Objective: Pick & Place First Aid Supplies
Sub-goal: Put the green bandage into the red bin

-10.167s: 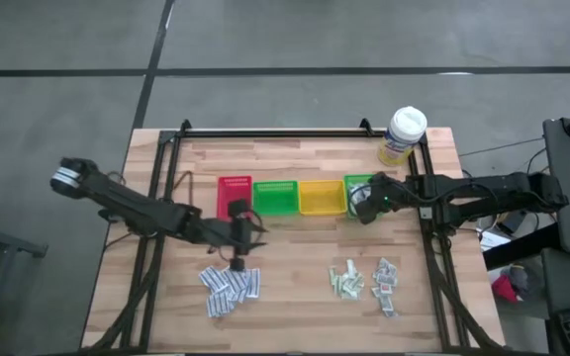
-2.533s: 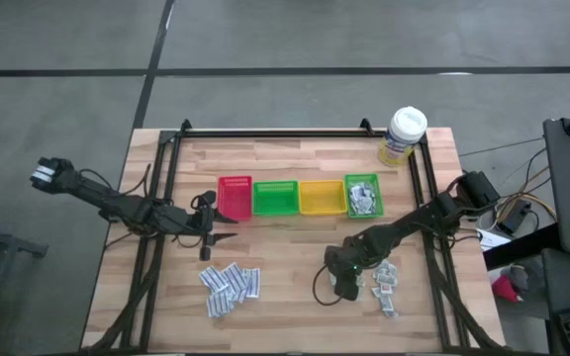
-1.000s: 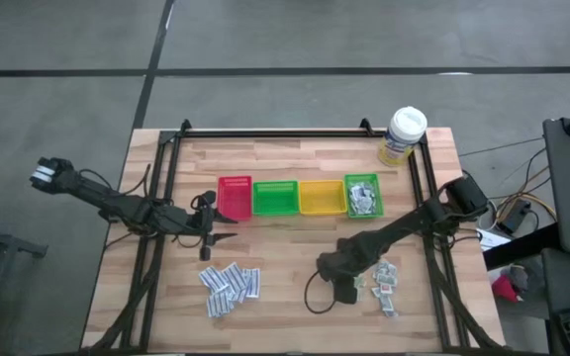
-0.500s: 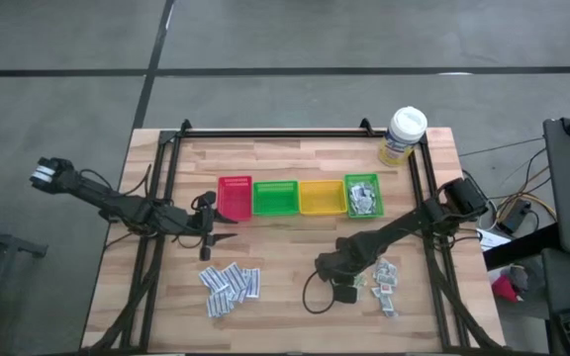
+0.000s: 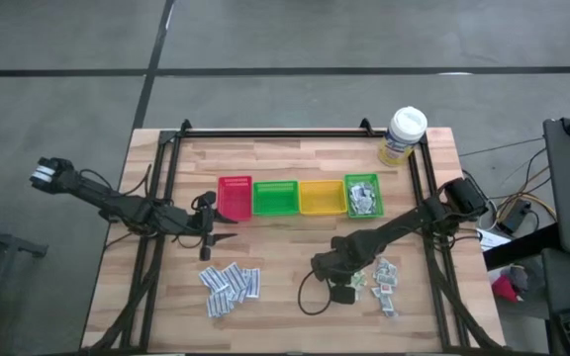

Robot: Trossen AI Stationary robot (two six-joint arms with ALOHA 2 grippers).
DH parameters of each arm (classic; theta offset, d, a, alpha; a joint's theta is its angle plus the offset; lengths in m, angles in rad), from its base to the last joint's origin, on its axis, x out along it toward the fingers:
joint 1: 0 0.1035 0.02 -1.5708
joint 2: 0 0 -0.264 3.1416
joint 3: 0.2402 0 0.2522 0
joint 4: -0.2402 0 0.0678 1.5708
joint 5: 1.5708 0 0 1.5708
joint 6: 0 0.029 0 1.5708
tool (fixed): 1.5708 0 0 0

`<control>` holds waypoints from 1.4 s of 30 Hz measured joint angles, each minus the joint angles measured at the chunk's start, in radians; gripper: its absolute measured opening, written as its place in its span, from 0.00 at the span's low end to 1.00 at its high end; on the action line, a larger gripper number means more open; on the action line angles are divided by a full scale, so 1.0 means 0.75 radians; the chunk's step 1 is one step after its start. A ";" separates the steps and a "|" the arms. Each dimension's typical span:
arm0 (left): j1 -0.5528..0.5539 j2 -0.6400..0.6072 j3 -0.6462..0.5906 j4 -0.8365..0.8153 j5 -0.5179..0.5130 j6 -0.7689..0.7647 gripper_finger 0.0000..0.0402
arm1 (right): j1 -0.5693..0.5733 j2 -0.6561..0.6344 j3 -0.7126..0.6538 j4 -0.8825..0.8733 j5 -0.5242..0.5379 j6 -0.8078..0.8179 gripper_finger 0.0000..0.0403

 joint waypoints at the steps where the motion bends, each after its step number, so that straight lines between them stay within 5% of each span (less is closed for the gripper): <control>1: 0.000 0.000 0.000 0.000 0.000 0.000 0.37 | 0.000 0.000 0.006 -0.011 -0.001 -0.001 0.06; 18: 0.000 0.000 0.000 0.000 0.000 -0.003 0.37 | 0.000 -0.001 0.055 -0.102 -0.009 -0.047 0.02; 26: 0.000 0.000 0.000 0.000 0.000 -0.003 0.37 | -0.002 -0.001 0.232 -0.325 0.012 -0.113 0.02; 34: 0.000 0.000 0.000 0.000 0.000 -0.003 0.37 | -0.012 -0.003 0.438 -0.512 0.301 -0.223 0.02; 42: 0.000 0.001 0.000 -0.001 0.000 -0.003 0.37 | -0.069 -0.035 0.458 -0.521 0.738 -0.288 0.02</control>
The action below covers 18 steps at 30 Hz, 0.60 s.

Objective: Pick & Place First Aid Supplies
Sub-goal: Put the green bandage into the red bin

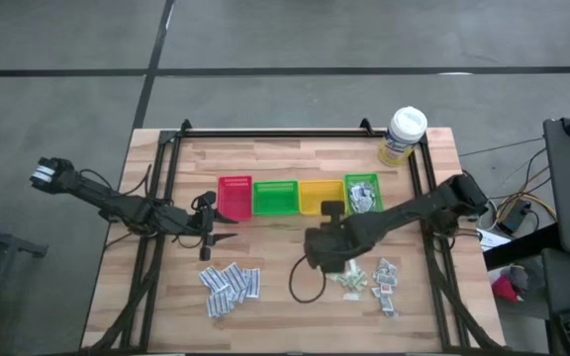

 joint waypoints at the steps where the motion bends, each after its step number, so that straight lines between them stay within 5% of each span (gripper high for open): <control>1: 0.000 0.000 0.000 -0.001 0.000 0.000 0.37 | -0.009 0.000 0.000 0.001 0.061 -0.011 0.02; 9: 0.000 0.000 0.000 -0.002 0.000 0.000 0.37 | -0.076 0.000 -0.001 0.023 0.425 -0.020 0.02; 18: 0.000 0.000 0.000 -0.003 0.000 0.000 0.37 | -0.135 0.000 -0.002 0.053 0.455 -0.002 0.02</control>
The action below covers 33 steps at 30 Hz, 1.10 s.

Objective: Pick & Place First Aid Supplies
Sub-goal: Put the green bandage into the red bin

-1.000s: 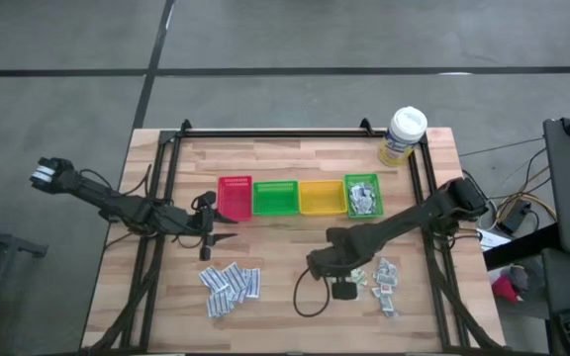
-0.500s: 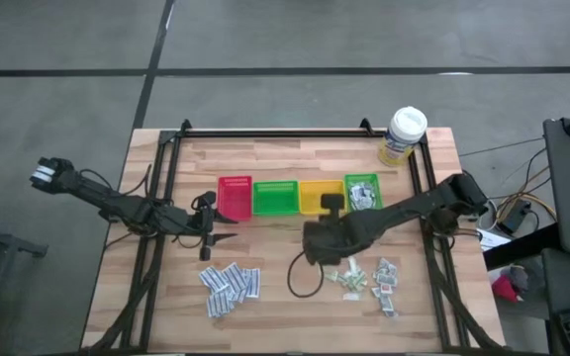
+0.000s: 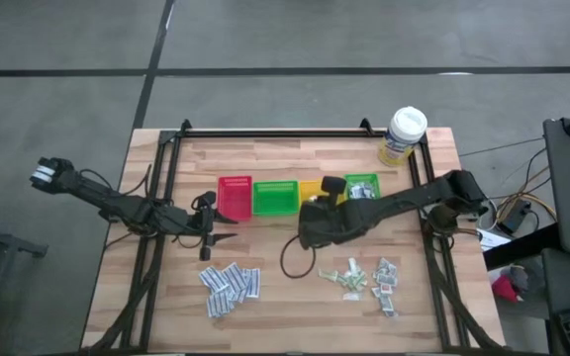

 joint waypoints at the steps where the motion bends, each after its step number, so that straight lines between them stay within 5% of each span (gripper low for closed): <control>1: 0.000 0.000 0.000 0.000 0.000 0.002 0.37 | -0.005 0.000 0.000 0.006 0.000 0.000 0.02; 14: 0.000 0.001 0.000 -0.001 0.000 0.004 0.37 | -0.098 0.000 -0.001 0.281 -0.030 -0.110 0.02; 33: 0.000 0.001 -0.001 0.053 -0.010 0.008 0.37 | -0.122 0.024 -0.001 0.927 -0.660 -0.500 0.02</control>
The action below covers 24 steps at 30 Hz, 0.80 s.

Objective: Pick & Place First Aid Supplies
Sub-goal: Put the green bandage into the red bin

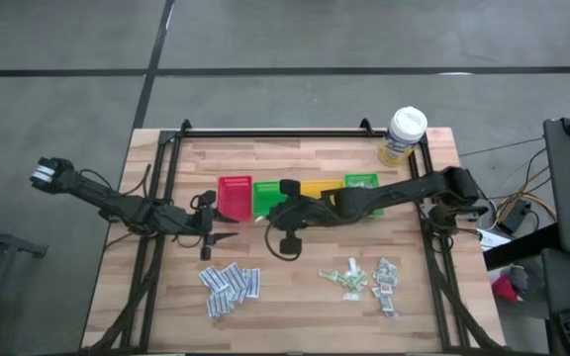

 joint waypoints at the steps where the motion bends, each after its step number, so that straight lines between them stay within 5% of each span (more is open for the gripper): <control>1: 0.001 0.000 0.000 0.011 0.004 0.006 0.37 | 0.000 0.007 0.000 0.008 -0.014 -0.002 0.02; 18: 0.004 0.225 0.000 0.316 -0.006 0.082 0.37 | 0.000 0.086 0.000 0.181 -0.059 0.036 0.02; 24: 0.004 0.294 0.000 0.430 -0.109 0.142 0.37 | 0.001 0.088 0.000 0.179 -0.092 0.071 0.02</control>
